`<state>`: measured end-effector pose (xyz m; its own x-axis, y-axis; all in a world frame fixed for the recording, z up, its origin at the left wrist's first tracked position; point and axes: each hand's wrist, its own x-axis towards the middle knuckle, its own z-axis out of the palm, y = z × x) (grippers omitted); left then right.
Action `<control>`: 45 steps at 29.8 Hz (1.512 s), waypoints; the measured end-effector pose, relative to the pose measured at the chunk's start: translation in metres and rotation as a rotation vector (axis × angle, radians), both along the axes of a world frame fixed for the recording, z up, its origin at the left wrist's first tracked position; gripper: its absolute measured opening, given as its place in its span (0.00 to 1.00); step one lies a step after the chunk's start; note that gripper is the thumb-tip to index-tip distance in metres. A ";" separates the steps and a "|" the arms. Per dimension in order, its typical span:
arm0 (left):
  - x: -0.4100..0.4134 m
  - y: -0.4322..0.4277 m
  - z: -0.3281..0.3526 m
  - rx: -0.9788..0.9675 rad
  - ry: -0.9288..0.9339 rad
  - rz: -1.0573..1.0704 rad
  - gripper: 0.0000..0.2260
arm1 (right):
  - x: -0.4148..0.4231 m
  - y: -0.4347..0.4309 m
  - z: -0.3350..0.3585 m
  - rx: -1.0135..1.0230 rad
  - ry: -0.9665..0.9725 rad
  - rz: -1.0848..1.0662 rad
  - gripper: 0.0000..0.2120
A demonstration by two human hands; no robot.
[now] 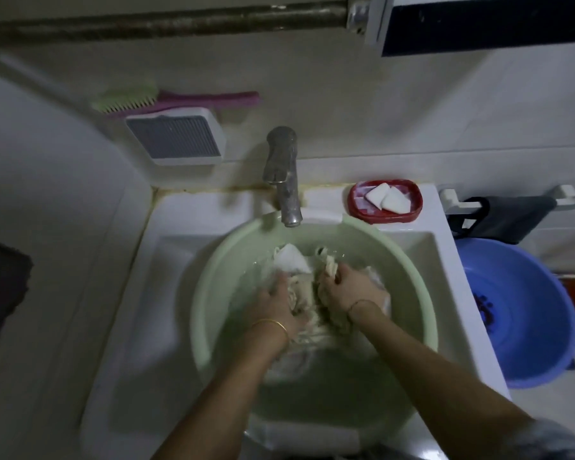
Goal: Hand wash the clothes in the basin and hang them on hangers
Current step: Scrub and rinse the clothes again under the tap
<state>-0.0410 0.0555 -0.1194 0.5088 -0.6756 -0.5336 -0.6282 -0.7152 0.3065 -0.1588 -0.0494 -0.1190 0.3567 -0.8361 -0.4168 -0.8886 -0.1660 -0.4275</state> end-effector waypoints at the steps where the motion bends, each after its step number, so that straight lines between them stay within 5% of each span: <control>1: -0.009 0.003 -0.007 0.088 0.002 -0.062 0.44 | 0.006 0.010 -0.007 -0.051 0.090 0.088 0.21; 6: -0.015 -0.006 -0.036 0.221 -0.148 -0.114 0.32 | 0.010 0.036 -0.037 -0.223 0.271 0.478 0.29; 9: -0.008 -0.005 -0.036 0.062 -0.121 -0.126 0.22 | 0.014 0.012 -0.056 -0.088 0.263 0.480 0.25; 14: 0.014 -0.019 -0.007 -0.222 0.339 0.451 0.12 | 0.024 -0.017 -0.040 0.117 -0.191 -0.203 0.17; 18: 0.029 -0.020 0.010 -0.367 0.887 0.808 0.04 | 0.025 0.009 -0.011 0.035 -0.410 -0.256 0.11; 24: -0.004 -0.022 0.030 -0.525 0.982 0.958 0.23 | 0.030 0.058 0.057 0.005 -0.659 -0.088 0.23; 29: -0.019 -0.026 0.038 -0.428 1.123 0.868 0.12 | 0.042 0.039 0.052 -0.011 -0.552 -0.088 0.15; 34: -0.018 -0.033 0.032 -0.354 0.696 0.731 0.11 | 0.025 -0.001 0.011 -0.002 -0.408 -0.217 0.08; 37: -0.008 -0.025 0.012 -0.271 0.325 0.419 0.14 | 0.011 0.004 -0.008 -0.095 -0.168 -0.156 0.19; 41: -0.015 -0.011 -0.001 0.187 0.011 -0.121 0.31 | 0.006 0.033 -0.030 -0.208 0.139 0.353 0.30; 45: -0.009 -0.010 -0.017 0.241 0.003 -0.151 0.29 | 0.005 0.019 -0.042 -0.135 0.278 0.574 0.24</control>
